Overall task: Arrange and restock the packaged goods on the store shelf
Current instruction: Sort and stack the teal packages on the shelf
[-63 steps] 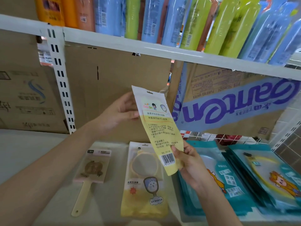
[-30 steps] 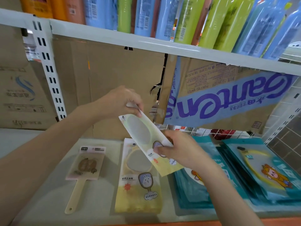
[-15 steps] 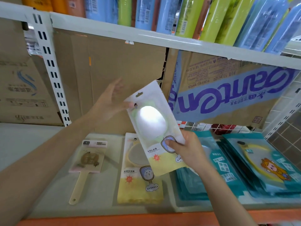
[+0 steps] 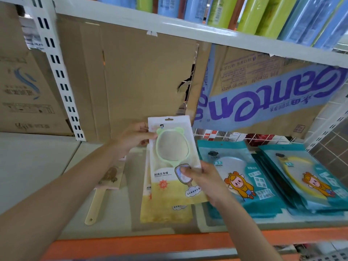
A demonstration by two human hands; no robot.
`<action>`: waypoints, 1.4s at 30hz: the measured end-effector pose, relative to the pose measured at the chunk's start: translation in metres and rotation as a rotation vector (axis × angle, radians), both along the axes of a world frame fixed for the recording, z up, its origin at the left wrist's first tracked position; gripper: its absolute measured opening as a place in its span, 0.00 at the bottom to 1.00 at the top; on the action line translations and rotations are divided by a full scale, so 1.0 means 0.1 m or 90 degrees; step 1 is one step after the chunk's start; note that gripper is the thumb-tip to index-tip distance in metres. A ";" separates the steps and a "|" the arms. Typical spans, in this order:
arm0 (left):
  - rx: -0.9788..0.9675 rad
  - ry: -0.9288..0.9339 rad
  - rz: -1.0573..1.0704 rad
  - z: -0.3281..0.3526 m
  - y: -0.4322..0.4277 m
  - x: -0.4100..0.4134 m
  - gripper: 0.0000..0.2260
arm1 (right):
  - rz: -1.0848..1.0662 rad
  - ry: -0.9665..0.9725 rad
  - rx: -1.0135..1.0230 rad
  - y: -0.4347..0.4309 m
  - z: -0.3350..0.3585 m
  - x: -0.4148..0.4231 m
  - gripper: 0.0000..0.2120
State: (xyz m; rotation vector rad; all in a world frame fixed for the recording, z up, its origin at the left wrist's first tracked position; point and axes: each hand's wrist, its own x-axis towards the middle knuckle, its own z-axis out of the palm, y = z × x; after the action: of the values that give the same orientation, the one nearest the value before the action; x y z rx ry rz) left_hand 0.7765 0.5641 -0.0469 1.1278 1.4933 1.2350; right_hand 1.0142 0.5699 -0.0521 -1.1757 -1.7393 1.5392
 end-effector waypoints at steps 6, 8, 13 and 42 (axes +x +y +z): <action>-0.107 0.010 0.040 -0.30 0.06 0.04 0.07 | -0.001 -0.294 0.059 -0.07 -0.20 -0.10 0.27; -0.128 0.028 0.042 -0.36 0.06 0.05 0.08 | 0.002 -0.382 0.086 -0.09 -0.22 -0.12 0.31; -0.138 0.088 0.034 -0.49 0.06 0.03 0.06 | 0.032 -0.452 0.078 -0.12 -0.26 -0.11 0.31; -0.166 0.137 -0.001 -0.55 -0.25 0.31 0.37 | 0.102 -0.531 0.141 -0.26 -0.19 -0.03 0.30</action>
State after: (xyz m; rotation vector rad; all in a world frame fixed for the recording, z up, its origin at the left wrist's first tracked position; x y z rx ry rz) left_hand 0.8072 0.5390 -0.1016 1.1096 1.7562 0.9076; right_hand 1.0108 0.5440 -0.0707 -1.7345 -2.4932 0.9264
